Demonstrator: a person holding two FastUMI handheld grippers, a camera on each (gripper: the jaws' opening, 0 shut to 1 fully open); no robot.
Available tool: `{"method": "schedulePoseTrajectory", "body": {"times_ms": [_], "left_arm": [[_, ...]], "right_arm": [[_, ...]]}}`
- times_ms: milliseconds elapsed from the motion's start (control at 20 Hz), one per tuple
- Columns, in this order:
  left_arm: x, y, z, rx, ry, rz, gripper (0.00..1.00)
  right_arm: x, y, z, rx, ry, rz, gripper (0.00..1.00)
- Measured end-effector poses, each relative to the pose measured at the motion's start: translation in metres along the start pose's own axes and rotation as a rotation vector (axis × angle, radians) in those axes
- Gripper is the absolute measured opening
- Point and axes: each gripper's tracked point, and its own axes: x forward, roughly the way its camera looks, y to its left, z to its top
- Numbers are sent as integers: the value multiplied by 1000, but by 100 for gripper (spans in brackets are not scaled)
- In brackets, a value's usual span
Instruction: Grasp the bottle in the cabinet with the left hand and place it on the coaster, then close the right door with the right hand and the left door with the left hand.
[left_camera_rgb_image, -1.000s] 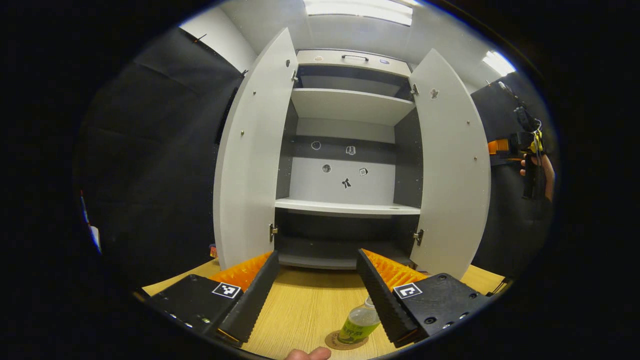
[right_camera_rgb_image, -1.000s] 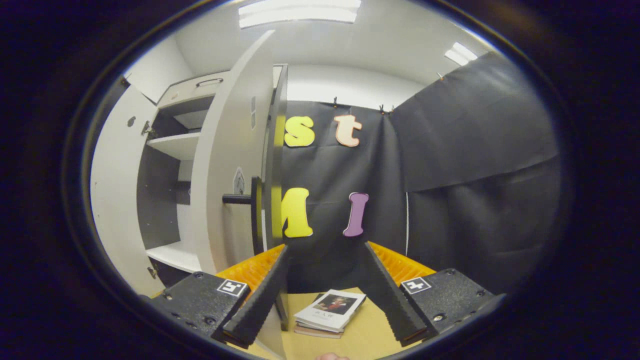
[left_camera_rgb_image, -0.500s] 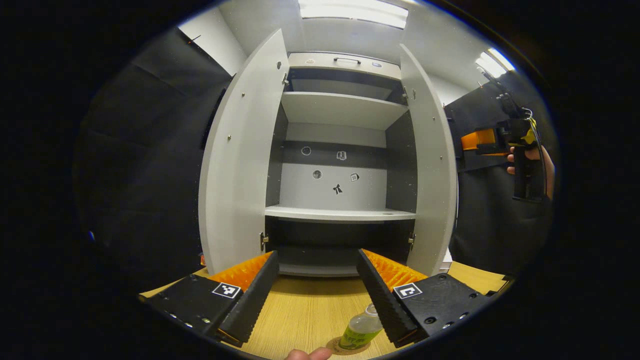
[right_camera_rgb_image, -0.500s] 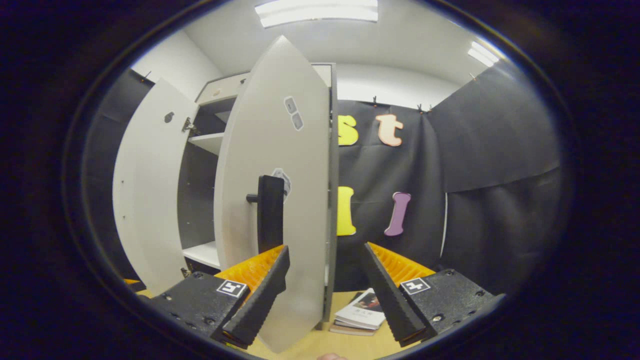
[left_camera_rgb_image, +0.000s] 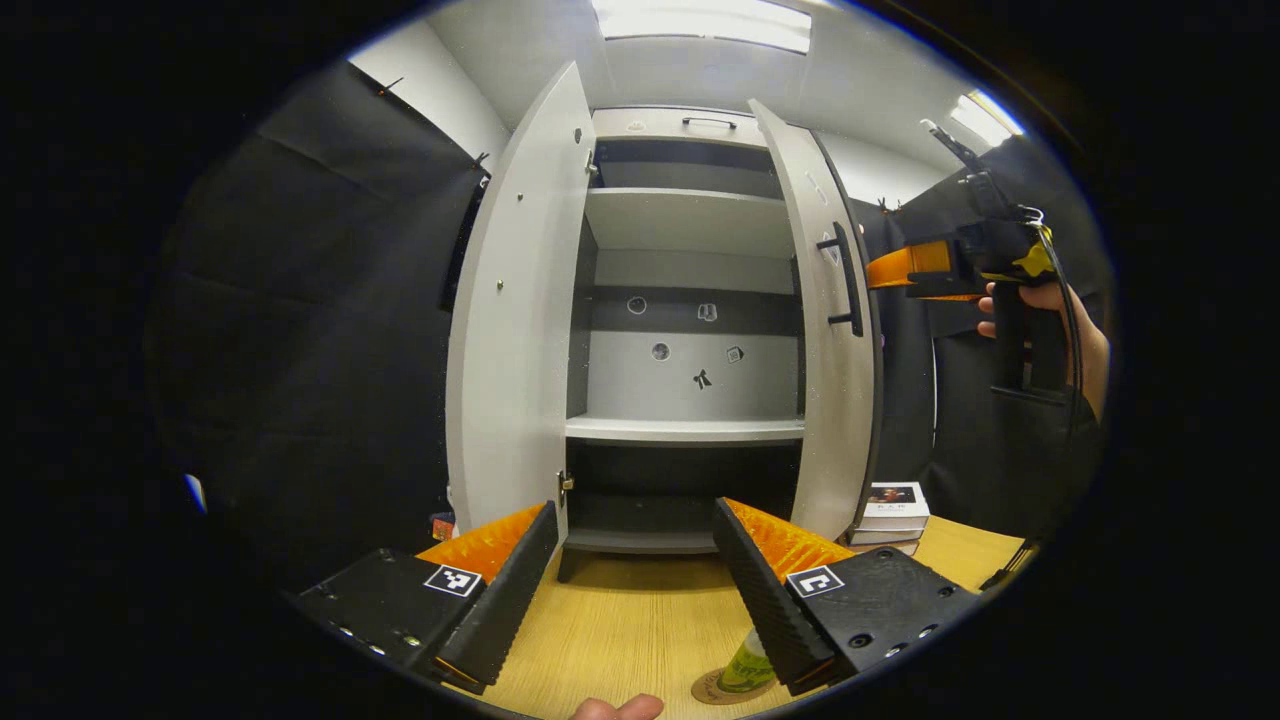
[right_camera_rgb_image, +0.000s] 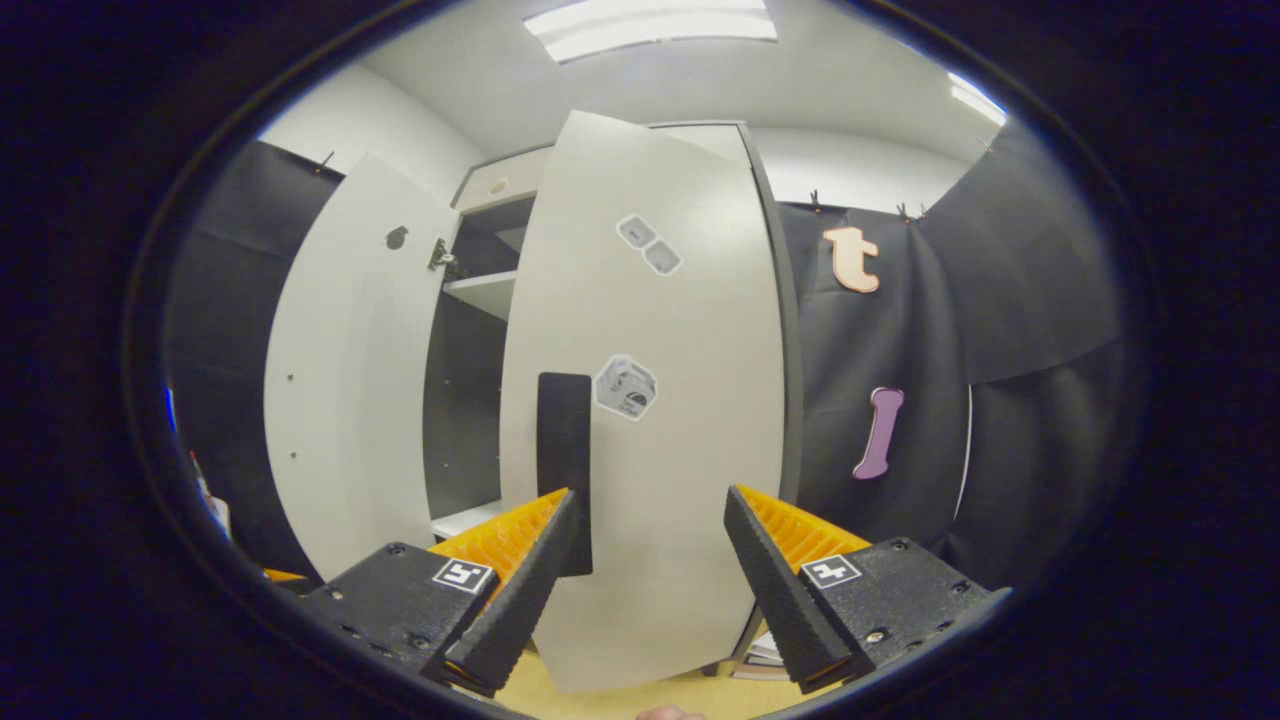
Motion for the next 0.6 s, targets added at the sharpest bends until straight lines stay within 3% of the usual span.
{"method": "schedulePoseTrajectory", "body": {"times_ms": [100,200,600], "left_arm": [[2,-1,0,-5,8,-11,95],[2,-8,4,-21,7,-32,95],[5,-40,4,-42,1,-127,95]], "right_arm": [[-12,5,-3,-2,-10,35,93],[-32,2,-14,6,-2,39,97],[-110,9,-60,-36,-23,-51,97]]}}
